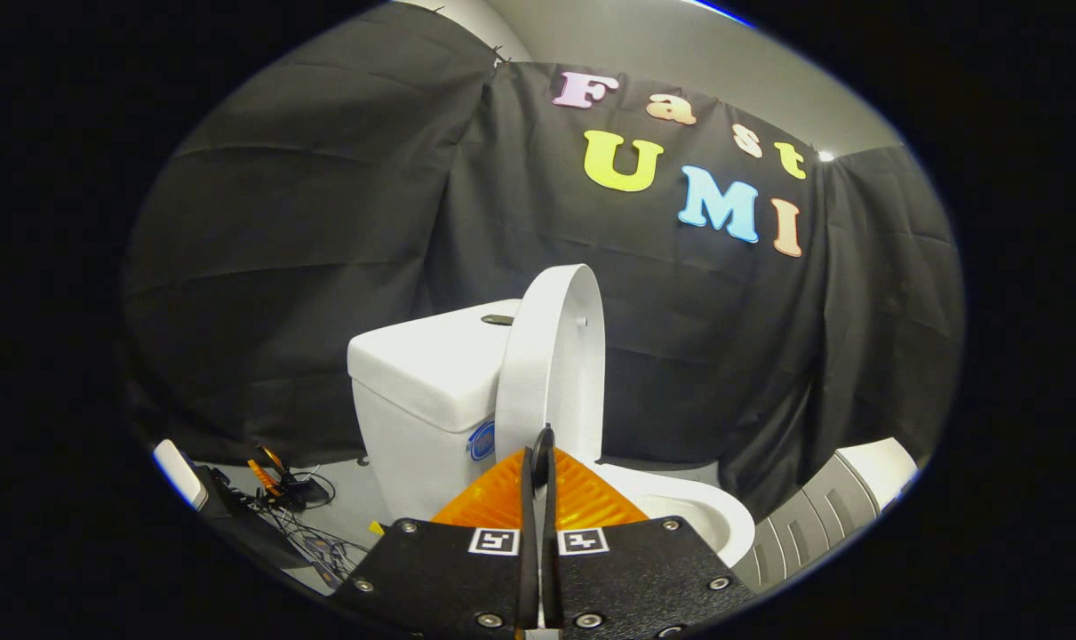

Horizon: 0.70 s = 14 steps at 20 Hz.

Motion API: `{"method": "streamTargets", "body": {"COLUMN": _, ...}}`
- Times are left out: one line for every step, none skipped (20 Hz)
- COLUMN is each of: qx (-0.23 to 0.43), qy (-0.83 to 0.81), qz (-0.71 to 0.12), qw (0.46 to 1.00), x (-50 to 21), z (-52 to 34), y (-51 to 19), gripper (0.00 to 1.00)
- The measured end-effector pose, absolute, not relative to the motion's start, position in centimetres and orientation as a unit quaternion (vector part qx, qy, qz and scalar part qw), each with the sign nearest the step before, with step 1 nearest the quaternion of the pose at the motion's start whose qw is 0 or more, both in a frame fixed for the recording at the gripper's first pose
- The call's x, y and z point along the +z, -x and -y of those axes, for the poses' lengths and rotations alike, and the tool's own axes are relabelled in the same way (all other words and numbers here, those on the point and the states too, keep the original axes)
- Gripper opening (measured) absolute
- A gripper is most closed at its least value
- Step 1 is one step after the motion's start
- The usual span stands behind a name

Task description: Open the toilet lid.

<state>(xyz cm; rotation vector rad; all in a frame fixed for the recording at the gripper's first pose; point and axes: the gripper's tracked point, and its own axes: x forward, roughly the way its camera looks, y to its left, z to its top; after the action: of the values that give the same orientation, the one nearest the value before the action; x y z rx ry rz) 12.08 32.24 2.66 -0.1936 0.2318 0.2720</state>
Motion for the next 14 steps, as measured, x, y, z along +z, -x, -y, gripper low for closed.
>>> {"method": "streamTargets", "body": {"qx": 0.143, "qy": 0.099, "qz": -0.112, "qw": 0.978, "x": 2.8, "z": -32.3, "y": -12.2, "gripper": 0.05}}
{"method": "streamTargets", "body": {"qx": 0.15, "qy": 0.104, "qz": -0.108, "qw": 0.977, "x": 2.7, "z": -32.3, "y": -12.3, "gripper": 0.07}}
{"method": "streamTargets", "body": {"qx": 0.152, "qy": 0.109, "qz": -0.105, "qw": 0.977, "x": 2.8, "z": -32.1, "y": -12.3, "gripper": 0.1}}
{"method": "streamTargets", "body": {"qx": 0.152, "qy": 0.112, "qz": -0.104, "qw": 0.976, "x": 2.6, "z": -31.9, "y": -12.3, "gripper": 0.14}}
{"method": "streamTargets", "body": {"qx": 0.15, "qy": 0.113, "qz": -0.105, "qw": 0.977, "x": 2.5, "z": -31.7, "y": -12.3, "gripper": 0.19}}
{"method": "streamTargets", "body": {"qx": 0.155, "qy": 0.108, "qz": -0.102, "qw": 0.977, "x": 2.9, "z": -31.7, "y": -12.1, "gripper": 0.24}}
{"method": "streamTargets", "body": {"qx": 0.161, "qy": 0.098, "qz": -0.097, "qw": 0.977, "x": 3.2, "z": -31.8, "y": -12.0, "gripper": 0.42}}
{"method": "streamTargets", "body": {"qx": 0.164, "qy": 0.089, "qz": -0.095, "qw": 0.978, "x": 3.5, "z": -31.8, "y": -12.1, "gripper": 0.6}}
{"method": "streamTargets", "body": {"qx": 0.166, "qy": 0.08, "qz": -0.093, "qw": 0.979, "x": 3.8, "z": -31.5, "y": -12.0, "gripper": 0.77}}
{"method": "streamTargets", "body": {"qx": 0.166, "qy": 0.071, "qz": -0.093, "qw": 0.979, "x": 4.0, "z": -31.3, "y": -11.9, "gripper": 0.95}}
{"method": "streamTargets", "body": {"qx": 0.169, "qy": 0.062, "qz": -0.092, "qw": 0.979, "x": 4.3, "z": -31.1, "y": -11.8, "gripper": 0.95}}
{"method": "streamTargets", "body": {"qx": 0.175, "qy": 0.052, "qz": -0.087, "qw": 0.979, "x": 4.7, "z": -31.0, "y": -11.6, "gripper": 0.95}}
{"method": "streamTargets", "body": {"qx": 0.18, "qy": 0.044, "qz": -0.078, "qw": 0.98, "x": 5.4, "z": -30.6, "y": -11.3, "gripper": 0.95}}
{"method": "streamTargets", "body": {"qx": 0.178, "qy": 0.038, "qz": -0.066, "qw": 0.981, "x": 6.2, "z": -29.9, "y": -11.1, "gripper": 0.95}}
